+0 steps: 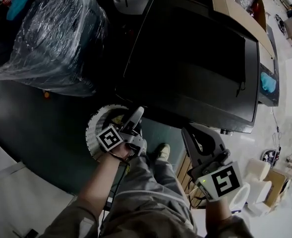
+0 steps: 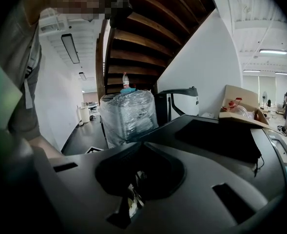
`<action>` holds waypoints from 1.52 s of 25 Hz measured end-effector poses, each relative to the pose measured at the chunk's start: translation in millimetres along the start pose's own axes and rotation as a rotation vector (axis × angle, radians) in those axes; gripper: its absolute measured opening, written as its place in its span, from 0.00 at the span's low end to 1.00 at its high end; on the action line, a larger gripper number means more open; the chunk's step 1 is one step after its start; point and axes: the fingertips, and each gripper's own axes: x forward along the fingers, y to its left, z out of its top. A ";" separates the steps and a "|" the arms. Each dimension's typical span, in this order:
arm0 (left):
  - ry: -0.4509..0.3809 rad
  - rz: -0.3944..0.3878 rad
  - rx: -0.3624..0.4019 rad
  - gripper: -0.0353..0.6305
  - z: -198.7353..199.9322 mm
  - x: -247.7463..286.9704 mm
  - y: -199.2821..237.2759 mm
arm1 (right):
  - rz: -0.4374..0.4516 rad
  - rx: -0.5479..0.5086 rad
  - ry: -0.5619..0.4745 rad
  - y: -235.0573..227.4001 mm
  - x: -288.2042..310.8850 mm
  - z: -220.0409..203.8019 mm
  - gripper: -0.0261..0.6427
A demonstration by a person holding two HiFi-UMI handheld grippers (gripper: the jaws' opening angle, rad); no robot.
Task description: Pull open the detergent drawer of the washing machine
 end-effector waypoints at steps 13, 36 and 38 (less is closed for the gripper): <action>-0.069 -0.056 -0.035 0.74 2.5 18.0 -6.9 | 0.035 -0.005 0.020 -9.0 9.5 -14.6 0.09; -0.044 -0.029 -0.050 0.74 -21.4 -35.5 -12.3 | 0.066 0.000 0.042 12.1 -11.3 -25.8 0.09; -0.045 -0.031 -0.045 0.74 -24.6 -44.2 -13.0 | 0.068 0.001 0.046 14.8 -14.3 -28.2 0.09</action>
